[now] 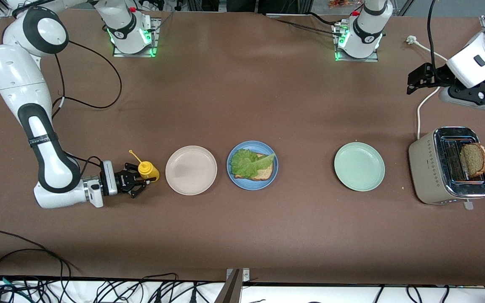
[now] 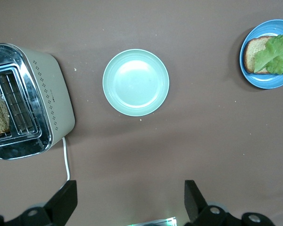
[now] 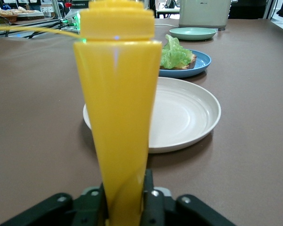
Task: Make sandwich in blue plate with both arms
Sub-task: 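Set the yellow bottle down and open the right gripper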
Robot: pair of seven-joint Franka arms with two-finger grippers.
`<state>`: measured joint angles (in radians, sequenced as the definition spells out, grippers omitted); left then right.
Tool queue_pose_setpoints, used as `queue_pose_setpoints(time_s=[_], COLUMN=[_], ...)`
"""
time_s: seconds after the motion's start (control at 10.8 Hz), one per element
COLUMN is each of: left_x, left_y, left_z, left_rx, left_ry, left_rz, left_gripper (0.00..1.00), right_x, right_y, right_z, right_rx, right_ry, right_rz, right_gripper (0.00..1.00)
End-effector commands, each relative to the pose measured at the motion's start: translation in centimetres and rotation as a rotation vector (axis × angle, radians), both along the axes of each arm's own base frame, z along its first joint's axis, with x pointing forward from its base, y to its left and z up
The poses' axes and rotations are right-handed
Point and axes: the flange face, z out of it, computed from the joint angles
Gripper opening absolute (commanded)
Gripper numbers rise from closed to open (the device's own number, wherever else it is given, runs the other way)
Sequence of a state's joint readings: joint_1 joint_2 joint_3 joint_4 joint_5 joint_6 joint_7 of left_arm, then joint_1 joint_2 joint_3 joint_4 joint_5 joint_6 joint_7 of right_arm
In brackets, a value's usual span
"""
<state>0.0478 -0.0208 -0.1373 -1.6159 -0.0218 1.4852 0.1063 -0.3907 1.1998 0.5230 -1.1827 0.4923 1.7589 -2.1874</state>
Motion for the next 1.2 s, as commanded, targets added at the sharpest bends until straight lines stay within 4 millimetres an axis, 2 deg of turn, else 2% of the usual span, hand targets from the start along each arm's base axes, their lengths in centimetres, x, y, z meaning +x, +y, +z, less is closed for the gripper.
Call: queue_pose_setpoints(time_s=[0.0, 0.46, 0.83, 1.11], left_x=[0.3, 0.3, 0.3, 0.3], left_y=[0.3, 0.3, 0.3, 0.3], left_z=[0.3, 0.2, 0.2, 0.3], left_rx=[0.025, 0.025, 0.025, 0.025], left_ry=[0.007, 0.010, 0.011, 0.009], left_rz=[0.006, 0.006, 0.006, 0.006], left_gripper=[1.00, 1.00, 1.00, 1.00], right_x=[0.5, 0.5, -0.3, -0.8], right_y=[-0.3, -1.1, -4.6, -6.0], right_z=[0.3, 0.5, -0.7, -0.6], right_rx=[0.039, 0.025, -0.026, -0.051], right_ry=[-0.019, -0.041, -0.064, -0.041], right_rz=[-0.017, 0.003, 0.042, 0.068], right_gripper=[1.00, 1.00, 1.00, 1.00])
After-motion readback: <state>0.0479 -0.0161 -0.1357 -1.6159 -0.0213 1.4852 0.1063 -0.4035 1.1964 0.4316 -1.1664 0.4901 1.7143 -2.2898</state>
